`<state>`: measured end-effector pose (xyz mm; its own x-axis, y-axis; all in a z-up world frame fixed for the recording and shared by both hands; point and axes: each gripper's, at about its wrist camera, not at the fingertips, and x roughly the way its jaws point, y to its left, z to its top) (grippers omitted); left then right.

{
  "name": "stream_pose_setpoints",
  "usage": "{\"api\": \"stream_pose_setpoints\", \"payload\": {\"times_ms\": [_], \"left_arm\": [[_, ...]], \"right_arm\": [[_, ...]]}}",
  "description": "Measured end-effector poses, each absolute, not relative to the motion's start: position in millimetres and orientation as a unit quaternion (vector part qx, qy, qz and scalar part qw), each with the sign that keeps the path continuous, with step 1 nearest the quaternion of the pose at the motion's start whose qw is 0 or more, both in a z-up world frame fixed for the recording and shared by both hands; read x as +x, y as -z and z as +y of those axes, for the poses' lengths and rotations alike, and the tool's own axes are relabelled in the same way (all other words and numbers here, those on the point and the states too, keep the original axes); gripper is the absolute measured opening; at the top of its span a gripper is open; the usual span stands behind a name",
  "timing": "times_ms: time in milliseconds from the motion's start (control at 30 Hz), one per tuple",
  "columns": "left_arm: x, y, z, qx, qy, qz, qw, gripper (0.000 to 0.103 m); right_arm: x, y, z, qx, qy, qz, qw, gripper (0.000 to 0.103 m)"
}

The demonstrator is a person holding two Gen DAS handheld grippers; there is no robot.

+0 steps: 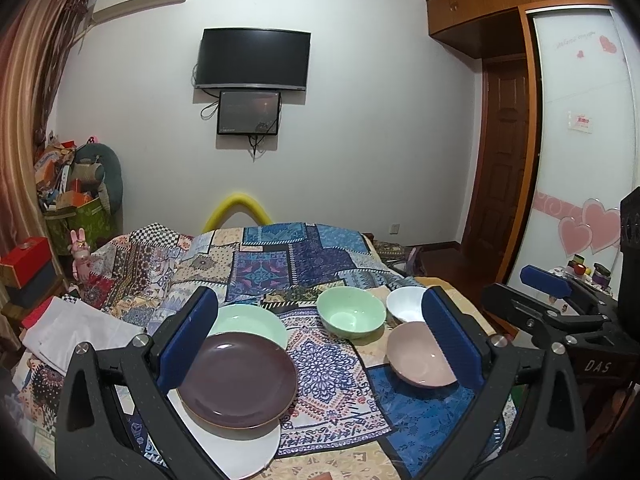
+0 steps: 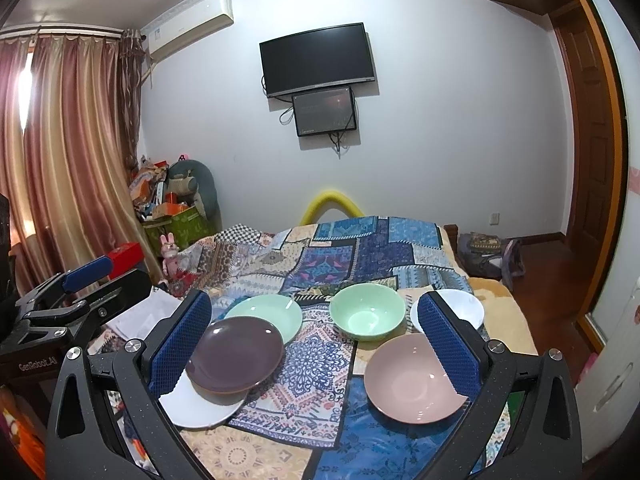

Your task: Organize plates and bowls

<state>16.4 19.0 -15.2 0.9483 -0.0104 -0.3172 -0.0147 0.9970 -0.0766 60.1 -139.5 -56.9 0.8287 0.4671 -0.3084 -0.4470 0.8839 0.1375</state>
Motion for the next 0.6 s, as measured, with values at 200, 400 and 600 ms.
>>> {"api": "stream_pose_setpoints", "payload": {"times_ms": [200, 400, 600], "left_arm": [[26, 27, 41, -0.048, -0.015, 0.175, 0.983, 0.103], [37, 45, 70, -0.041, -0.034, 0.189, 0.98, 0.103], [54, 67, 105, -0.052, -0.036, 0.216, 0.974, 0.103]], "right_arm": [[69, 64, -129, 0.025, -0.242, 0.181, 0.953, 0.103], [78, 76, -107, 0.007, -0.247, 0.198, 0.949, 0.103], [91, 92, -81, -0.015, -0.255, 0.215, 0.942, 0.103]]}}
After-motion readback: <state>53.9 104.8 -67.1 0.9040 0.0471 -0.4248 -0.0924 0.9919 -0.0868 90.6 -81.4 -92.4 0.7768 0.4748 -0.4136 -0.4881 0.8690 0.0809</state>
